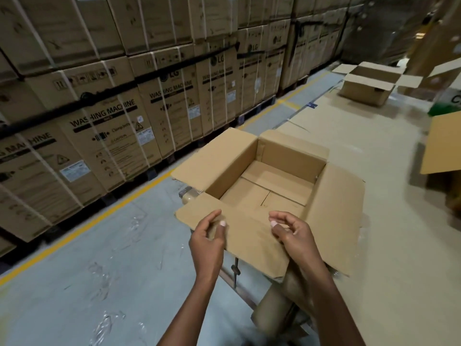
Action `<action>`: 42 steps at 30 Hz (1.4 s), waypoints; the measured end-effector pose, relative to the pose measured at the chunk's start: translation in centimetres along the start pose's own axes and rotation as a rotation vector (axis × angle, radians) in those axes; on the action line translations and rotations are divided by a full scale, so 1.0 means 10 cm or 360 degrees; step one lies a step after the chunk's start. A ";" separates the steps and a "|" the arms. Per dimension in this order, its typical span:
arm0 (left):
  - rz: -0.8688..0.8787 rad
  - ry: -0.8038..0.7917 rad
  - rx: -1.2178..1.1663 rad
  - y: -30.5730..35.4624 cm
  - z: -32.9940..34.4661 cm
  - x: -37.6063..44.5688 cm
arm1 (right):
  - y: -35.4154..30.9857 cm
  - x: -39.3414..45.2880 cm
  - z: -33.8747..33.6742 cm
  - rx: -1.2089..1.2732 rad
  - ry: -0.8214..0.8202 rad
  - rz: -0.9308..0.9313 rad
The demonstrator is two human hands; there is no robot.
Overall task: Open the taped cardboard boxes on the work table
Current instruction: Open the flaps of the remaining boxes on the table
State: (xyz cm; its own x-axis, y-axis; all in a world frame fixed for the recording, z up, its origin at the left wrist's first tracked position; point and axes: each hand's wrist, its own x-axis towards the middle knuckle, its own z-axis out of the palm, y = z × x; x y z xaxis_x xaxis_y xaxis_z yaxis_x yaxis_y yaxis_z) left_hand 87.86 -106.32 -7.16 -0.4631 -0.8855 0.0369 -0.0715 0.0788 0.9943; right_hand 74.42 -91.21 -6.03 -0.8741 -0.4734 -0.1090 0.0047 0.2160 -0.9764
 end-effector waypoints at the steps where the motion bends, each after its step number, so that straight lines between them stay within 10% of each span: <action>1: 0.0002 0.0002 0.0053 0.04 0.02 0.07 | -0.03 0.07 -0.02 -0.0004 -0.0016 -0.0001; 27: 0.0070 -0.0168 0.1054 0.65 -0.77 2.86 | -0.37 1.74 -0.42 -0.0618 0.0067 -0.0022; 42: 0.0309 -0.0074 0.1499 0.62 -0.38 2.23 | -0.16 3.28 -0.69 -0.1248 0.0023 0.0275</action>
State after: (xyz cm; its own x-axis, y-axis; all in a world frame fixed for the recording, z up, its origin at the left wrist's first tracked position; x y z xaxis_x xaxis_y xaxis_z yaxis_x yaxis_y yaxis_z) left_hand 80.41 -127.35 0.20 -0.5745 -0.8010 0.1682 -0.6607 0.5752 0.4823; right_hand 42.37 -101.20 -6.78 -0.8982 -0.3687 -0.2392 -0.1973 0.8247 -0.5300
